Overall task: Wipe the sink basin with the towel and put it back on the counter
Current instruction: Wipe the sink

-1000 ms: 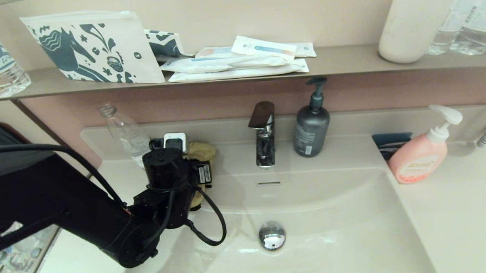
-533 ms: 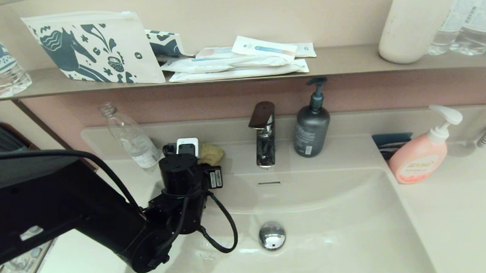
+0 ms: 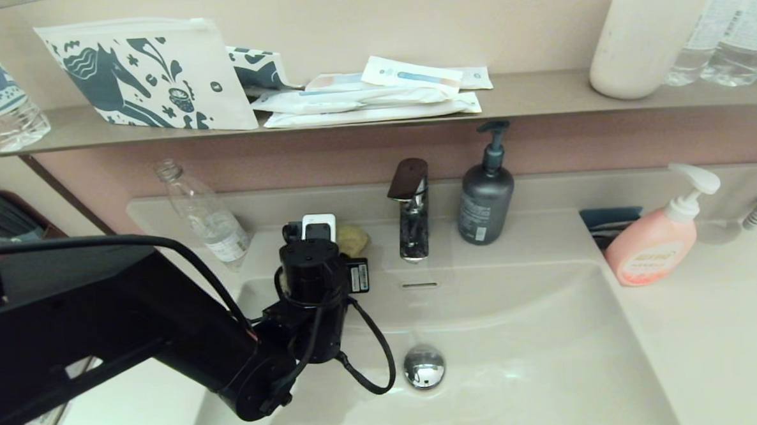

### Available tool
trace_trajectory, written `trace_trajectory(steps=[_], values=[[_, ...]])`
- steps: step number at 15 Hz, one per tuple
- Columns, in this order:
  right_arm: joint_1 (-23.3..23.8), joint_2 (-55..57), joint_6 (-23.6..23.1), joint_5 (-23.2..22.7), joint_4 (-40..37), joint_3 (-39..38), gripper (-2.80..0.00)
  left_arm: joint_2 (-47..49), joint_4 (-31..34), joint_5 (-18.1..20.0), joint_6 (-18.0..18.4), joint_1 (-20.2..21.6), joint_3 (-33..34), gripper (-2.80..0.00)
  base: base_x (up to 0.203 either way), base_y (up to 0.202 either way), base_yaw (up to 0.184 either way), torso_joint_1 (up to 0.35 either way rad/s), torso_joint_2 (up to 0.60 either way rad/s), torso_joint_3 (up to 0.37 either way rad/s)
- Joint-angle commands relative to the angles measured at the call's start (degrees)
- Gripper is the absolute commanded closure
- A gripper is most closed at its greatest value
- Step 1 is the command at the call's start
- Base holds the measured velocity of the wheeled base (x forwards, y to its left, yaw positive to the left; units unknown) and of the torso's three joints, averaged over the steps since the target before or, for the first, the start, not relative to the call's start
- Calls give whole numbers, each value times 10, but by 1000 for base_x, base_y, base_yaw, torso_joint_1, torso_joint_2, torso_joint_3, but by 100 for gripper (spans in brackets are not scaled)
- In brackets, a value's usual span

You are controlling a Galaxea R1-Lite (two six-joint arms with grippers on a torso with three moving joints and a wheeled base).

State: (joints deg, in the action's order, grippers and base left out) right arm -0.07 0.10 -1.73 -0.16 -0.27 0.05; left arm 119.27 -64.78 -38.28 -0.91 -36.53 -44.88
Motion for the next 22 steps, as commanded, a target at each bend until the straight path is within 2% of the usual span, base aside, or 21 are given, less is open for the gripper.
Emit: trace_trajectory(steps=[1,8,14,19,22], values=[[0,0,0,0,0,0,0,4,7,-6,-1,-13,-16,0,0,0,0,0,0,0],[0,0,0,0,0,0,0,9,51,-30,-1,-49,-69,0,0,0,0,0,0,0],[0,0,0,0,0,0,0,22,59,-41,-2,-64,-92,0,0,0,0,0,0,0],[0,0,0,0,0,0,0,14,60,-40,-11,-56,-76,0,0,0,0,0,0,0],[0,0,0,0,0,0,0,-8,58,-19,-12,-34,-44,0,0,0,0,0,0,0]])
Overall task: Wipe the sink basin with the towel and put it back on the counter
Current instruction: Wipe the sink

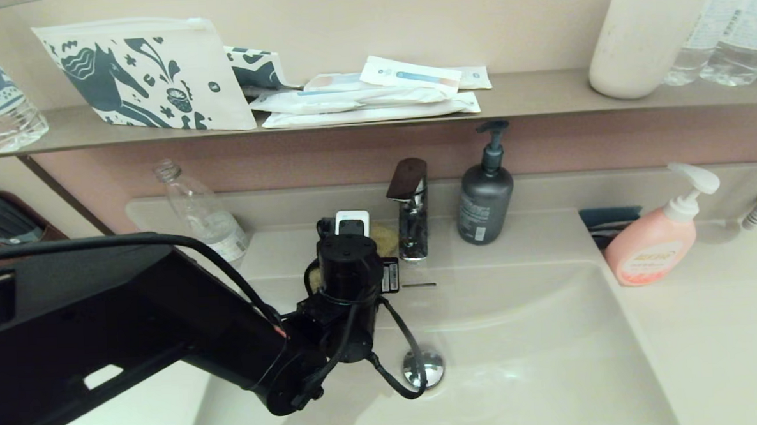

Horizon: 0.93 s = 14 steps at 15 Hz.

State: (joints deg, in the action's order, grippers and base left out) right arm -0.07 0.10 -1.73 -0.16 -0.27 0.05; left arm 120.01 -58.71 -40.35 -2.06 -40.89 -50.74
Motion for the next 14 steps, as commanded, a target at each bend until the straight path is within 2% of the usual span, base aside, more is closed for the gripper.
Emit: trace_trajectory(steps=[1,5,8,12,14], values=[[0,0,0,0,0,0,0,-31,-3,12,0,23,30,0,0,0,0,0,0,0],[0,0,0,0,0,0,0,-73,-3,68,2,107,85,0,0,0,0,0,0,0],[0,0,0,0,0,0,0,-79,-4,113,3,152,106,0,0,0,0,0,0,0],[0,0,0,0,0,0,0,-79,-3,134,9,172,106,0,0,0,0,0,0,0],[0,0,0,0,0,0,0,-77,-3,133,11,157,99,0,0,0,0,0,0,0]])
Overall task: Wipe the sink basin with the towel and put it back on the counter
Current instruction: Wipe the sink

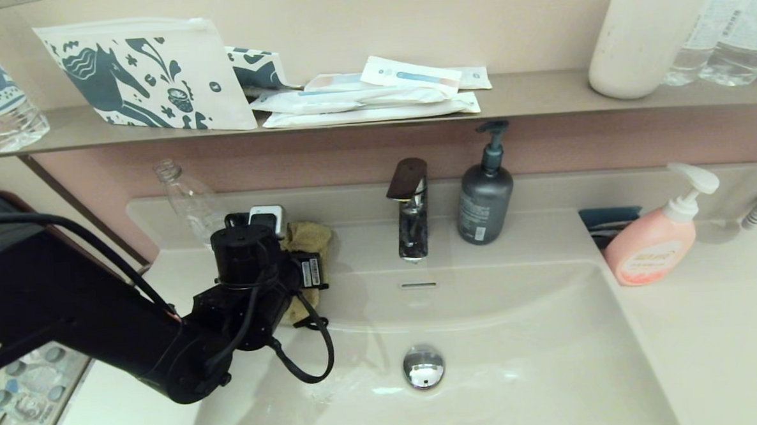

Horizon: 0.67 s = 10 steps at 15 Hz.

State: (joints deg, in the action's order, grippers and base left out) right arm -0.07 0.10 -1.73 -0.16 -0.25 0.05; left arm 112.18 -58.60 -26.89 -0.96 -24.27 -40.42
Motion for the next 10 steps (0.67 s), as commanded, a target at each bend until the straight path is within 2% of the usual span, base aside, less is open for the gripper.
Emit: trace_trajectory(steps=[1,6,10], values=[[0,0,0,0,0,0,0,6,-4,-7,-1,-25,-9,0,0,0,0,0,0,0],[0,0,0,0,0,0,0,43,1,-59,-3,-112,-68,0,0,0,0,0,0,0],[0,0,0,0,0,0,0,50,62,-91,-19,-164,-123,0,0,0,0,0,0,0]])
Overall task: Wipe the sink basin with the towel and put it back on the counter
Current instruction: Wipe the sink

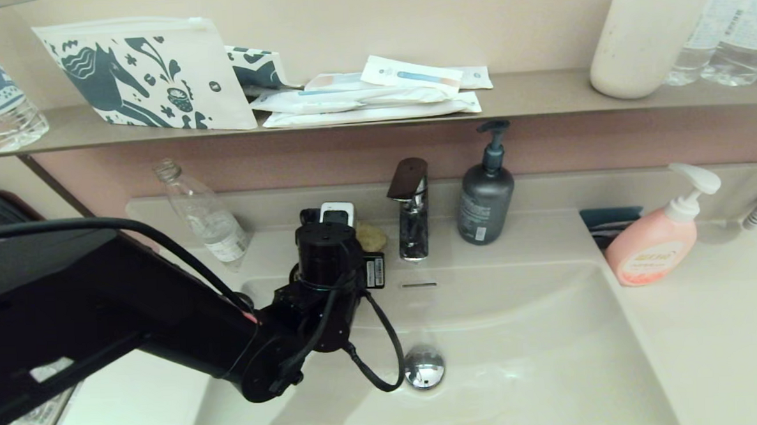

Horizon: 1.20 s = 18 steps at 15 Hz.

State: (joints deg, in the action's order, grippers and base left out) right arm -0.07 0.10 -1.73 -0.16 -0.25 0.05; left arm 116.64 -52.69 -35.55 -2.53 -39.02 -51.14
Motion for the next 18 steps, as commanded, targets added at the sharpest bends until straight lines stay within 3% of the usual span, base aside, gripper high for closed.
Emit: trace_trajectory(steps=[1,7,11,18], values=[[0,0,0,0,0,0,0,5,18,-12,-9,-29,-31,0,0,0,0,0,0,0],[0,0,0,0,0,0,0,-18,53,-36,-17,-53,-60,0,0,0,0,0,0,0],[0,0,-1,0,0,0,0,-41,65,-35,-32,-45,-16,0,0,0,0,0,0,0],[0,0,0,0,0,0,0,-142,61,14,-43,52,152,0,0,0,0,0,0,0]])
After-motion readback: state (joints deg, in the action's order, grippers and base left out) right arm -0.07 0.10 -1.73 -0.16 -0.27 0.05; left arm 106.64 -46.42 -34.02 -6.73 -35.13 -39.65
